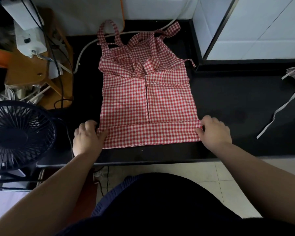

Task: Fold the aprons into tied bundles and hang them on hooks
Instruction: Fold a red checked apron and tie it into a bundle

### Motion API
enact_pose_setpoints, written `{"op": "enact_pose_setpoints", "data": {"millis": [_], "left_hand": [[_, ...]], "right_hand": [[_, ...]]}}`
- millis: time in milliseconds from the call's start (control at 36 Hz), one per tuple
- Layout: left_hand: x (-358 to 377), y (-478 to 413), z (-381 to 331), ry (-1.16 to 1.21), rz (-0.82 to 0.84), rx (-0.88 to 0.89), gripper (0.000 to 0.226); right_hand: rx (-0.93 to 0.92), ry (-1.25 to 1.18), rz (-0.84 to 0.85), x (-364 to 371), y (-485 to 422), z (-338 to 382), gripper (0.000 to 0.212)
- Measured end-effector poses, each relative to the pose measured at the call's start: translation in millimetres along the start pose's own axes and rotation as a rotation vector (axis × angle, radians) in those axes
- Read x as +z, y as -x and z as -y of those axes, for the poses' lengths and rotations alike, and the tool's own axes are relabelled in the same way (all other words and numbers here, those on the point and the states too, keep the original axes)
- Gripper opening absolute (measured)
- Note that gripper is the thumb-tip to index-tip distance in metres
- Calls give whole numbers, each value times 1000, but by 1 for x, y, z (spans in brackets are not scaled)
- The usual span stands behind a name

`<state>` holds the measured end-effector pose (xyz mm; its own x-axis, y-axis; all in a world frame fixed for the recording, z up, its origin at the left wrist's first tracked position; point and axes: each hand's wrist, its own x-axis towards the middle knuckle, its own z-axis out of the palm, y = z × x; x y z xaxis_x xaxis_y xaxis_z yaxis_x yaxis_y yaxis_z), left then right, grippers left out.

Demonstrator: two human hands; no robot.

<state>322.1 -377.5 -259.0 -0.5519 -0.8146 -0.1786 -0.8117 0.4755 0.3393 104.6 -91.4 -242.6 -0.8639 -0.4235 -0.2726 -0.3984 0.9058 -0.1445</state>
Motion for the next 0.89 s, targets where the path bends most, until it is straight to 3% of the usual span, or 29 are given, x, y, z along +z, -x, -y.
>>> {"op": "enact_pose_setpoints", "data": {"millis": [56, 111, 139, 194, 250, 278, 361, 444, 583, 694, 806, 889], "left_hand": [[1, 1, 6, -3, -34, 310, 29], [0, 2, 8, 29, 37, 504, 21], [-5, 4, 5, 64, 123, 488, 22], [-11, 7, 3, 25, 310, 389, 53], [-17, 7, 1, -162, 433, 385, 87], [-19, 8, 0, -225, 456, 407, 93], [-19, 3, -2, -231, 428, 403, 83], [-22, -3, -4, -76, 425, 307, 56], [-30, -14, -1, 516, 412, -47, 15], [-28, -11, 3, 736, 429, -248, 15], [-16, -9, 6, 621, 309, -283, 26], [-11, -8, 7, 340, 225, -223, 36]], "right_hand": [[-164, 49, 40, -1, 1, -1, 20], [-219, 51, 180, -2, 1, -2, 36], [-214, 49, 257, -3, 2, -2, 49], [-195, 69, 368, -3, 4, -4, 74], [-189, 89, 374, -3, 3, -4, 78], [-190, 92, 345, -4, 2, -4, 73], [-218, 45, 237, -8, -1, 0, 51], [-195, -50, 195, -13, -3, -2, 44], [144, -630, 265, -17, -6, 0, 57], [195, -730, 357, -15, -8, 2, 74], [150, -596, 336, -8, -10, 3, 27], [168, -513, 285, -2, -11, 4, 23]]}}
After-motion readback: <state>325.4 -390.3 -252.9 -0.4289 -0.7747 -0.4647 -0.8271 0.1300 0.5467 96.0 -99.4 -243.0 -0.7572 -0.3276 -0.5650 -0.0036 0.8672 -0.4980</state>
